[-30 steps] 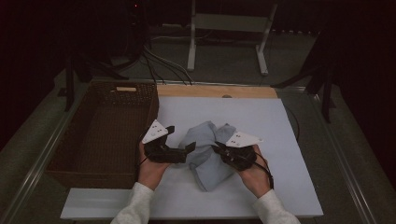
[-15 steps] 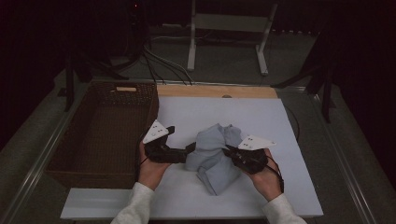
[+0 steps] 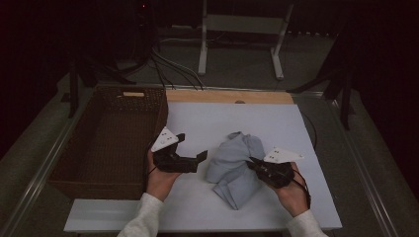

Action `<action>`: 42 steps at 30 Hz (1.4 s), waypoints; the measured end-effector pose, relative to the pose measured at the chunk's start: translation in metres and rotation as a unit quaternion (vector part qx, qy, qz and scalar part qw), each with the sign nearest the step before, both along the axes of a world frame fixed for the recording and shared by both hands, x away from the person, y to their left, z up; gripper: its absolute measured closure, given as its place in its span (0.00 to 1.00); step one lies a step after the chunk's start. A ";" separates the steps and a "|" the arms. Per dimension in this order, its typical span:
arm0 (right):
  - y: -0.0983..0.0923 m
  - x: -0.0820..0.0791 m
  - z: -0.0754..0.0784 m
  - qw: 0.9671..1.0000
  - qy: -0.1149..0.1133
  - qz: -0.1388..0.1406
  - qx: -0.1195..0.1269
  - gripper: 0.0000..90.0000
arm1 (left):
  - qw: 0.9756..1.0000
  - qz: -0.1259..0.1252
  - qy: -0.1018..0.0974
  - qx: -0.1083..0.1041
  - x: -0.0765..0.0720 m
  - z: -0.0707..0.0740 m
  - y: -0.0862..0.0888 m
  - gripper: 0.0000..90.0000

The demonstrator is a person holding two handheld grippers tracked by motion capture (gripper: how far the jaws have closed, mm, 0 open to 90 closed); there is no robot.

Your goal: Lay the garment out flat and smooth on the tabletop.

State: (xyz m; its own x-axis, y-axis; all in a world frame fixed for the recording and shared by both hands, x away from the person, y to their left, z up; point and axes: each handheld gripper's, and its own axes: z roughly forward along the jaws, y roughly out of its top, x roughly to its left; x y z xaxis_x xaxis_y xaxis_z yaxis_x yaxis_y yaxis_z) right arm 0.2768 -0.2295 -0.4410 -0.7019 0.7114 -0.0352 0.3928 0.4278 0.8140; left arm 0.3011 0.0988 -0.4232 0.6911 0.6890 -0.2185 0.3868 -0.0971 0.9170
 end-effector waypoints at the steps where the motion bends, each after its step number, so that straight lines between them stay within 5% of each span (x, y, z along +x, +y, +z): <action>1: -0.002 0.000 0.000 1.000 0.000 -0.001 -0.002 0.90 | 1.000 0.000 0.000 -0.001 0.000 0.000 0.000 0.00; 42: -0.070 0.000 -0.007 0.996 0.014 -0.088 0.006 0.89 | 1.000 0.000 -0.001 -0.004 -0.001 0.002 0.001 0.00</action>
State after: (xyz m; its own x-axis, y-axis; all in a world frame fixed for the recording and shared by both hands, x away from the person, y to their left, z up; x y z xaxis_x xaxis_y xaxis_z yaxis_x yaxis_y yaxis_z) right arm 0.2767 -0.2996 -0.4477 -0.5664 0.8241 -0.0079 0.4836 0.3401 0.8065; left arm 0.3002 0.0998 -0.4217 0.6921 0.6867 -0.2224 0.3843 -0.0898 0.9188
